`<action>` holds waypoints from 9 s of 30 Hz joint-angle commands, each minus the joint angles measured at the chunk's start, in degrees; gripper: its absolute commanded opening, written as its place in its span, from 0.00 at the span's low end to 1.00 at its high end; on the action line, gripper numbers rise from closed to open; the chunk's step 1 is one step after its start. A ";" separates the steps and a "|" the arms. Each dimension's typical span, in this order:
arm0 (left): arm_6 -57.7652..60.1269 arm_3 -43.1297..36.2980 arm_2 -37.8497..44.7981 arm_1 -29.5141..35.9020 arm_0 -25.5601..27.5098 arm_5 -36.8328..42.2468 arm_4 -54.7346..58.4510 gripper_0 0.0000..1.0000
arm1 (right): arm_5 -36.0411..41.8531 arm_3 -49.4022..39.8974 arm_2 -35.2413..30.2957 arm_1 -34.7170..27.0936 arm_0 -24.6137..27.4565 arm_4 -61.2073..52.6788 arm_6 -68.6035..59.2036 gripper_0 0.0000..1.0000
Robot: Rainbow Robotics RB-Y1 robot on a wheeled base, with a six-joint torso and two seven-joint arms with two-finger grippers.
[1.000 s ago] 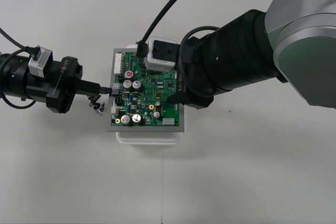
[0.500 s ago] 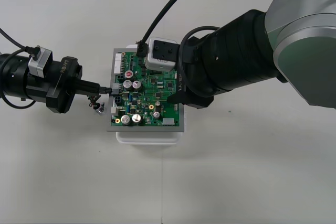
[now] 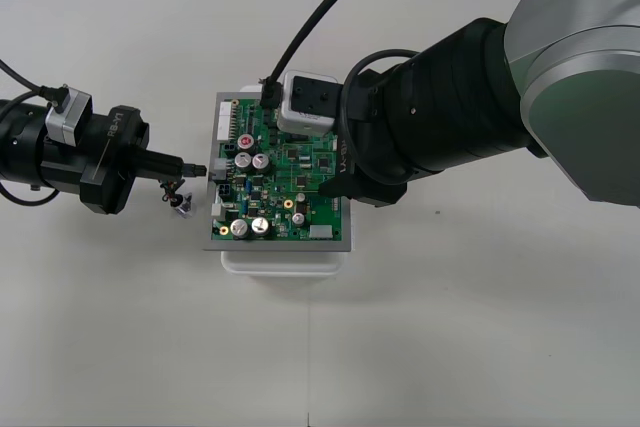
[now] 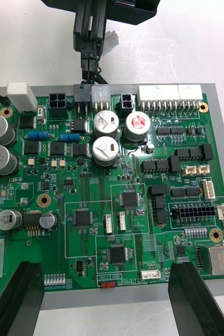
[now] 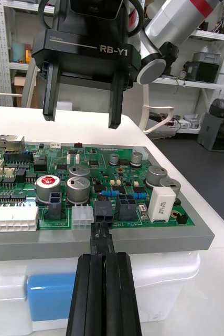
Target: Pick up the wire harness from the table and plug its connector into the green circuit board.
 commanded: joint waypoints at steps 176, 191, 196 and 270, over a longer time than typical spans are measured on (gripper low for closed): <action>0.31 -1.62 -0.41 -3.36 -1.64 -2.20 -1.03 0.00 | 0.06 -1.71 -0.92 3.77 0.07 2.64 1.83 0.69; -0.04 -1.53 -0.41 -4.24 -1.82 -2.20 -1.56 0.00 | 0.06 -1.80 -0.92 3.86 0.07 2.38 1.83 0.69; -0.13 -1.44 -0.41 -4.33 -1.90 -2.20 -1.65 0.00 | 0.06 -1.80 -0.92 3.86 0.07 2.29 1.83 0.69; 0.66 2.43 -0.06 0.33 -1.90 -2.20 -1.56 0.80 | 0.06 -1.71 -1.01 3.51 0.07 1.85 1.91 0.69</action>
